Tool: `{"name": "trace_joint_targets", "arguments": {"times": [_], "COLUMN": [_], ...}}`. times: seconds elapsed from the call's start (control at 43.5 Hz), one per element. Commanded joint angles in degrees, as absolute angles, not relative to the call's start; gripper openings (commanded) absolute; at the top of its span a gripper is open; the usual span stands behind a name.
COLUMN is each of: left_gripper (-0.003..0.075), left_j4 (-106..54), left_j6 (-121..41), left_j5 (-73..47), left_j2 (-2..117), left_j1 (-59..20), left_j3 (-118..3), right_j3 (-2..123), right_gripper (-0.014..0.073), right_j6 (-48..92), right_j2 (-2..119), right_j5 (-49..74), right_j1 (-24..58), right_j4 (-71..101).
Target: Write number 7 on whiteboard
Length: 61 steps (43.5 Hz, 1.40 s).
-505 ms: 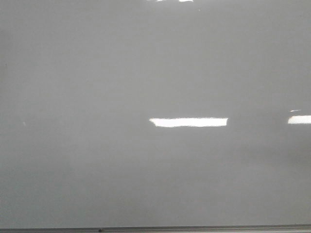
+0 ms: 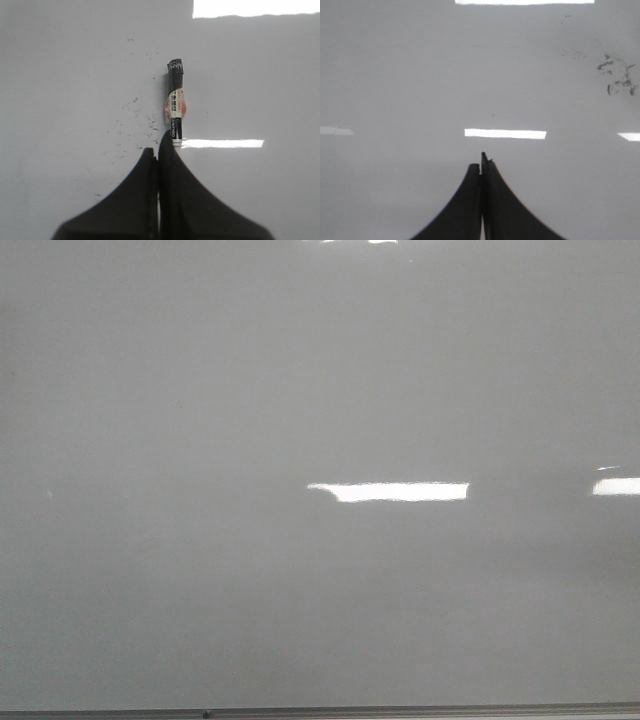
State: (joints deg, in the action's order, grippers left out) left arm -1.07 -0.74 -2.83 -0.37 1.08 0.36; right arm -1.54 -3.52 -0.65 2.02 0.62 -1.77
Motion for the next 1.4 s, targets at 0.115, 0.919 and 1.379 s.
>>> {"name": "trace_joint_targets", "arguments": {"times": [0.115, 0.919, 1.379], "left_gripper": [-0.0020, -0.0020, -0.0020], "left_j4": [-1.4, -1.5, -1.5], "left_j6": [-0.5, -0.5, -0.5], "left_j5": [1.8, -5.3, -21.3], "left_j2": [-1.2, 1.4, 19.2], "left_j1": [1.2, 1.2, 1.2], "left_j3": [1.1, -20.6, -37.3], "right_j3": [-1.4, 21.5, 36.3], "right_gripper": [-0.0118, -0.0118, -0.0118], "right_j6": [-3.3, -3.2, -3.2], "right_j2": [-1.7, 1.0, 21.7], "right_j5": [-2.8, 11.4, 26.7], "right_j1": [0.4, 0.4, 0.4], "right_j4": [-2.3, -4.9, -4.6]}}
